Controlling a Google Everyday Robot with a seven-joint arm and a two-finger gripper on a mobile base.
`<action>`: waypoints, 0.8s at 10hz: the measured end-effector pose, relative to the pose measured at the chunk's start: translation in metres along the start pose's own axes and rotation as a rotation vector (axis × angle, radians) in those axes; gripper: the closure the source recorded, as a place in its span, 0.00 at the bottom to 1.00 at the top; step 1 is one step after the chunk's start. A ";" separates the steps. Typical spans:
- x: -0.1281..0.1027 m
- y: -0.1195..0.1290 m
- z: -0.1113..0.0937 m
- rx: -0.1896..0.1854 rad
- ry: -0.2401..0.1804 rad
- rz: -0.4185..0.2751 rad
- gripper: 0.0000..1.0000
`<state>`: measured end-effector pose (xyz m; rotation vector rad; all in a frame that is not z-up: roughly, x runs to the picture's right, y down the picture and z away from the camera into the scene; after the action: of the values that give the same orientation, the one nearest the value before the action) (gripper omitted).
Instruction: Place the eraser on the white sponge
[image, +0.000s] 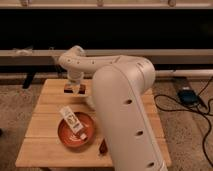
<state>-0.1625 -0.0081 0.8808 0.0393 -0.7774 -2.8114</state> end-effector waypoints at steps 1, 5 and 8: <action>-0.007 -0.001 -0.001 0.000 0.004 0.008 1.00; -0.022 -0.007 -0.003 0.003 0.010 0.027 1.00; -0.036 -0.010 0.001 0.008 0.003 0.054 1.00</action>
<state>-0.1292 0.0084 0.8754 0.0233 -0.7767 -2.7572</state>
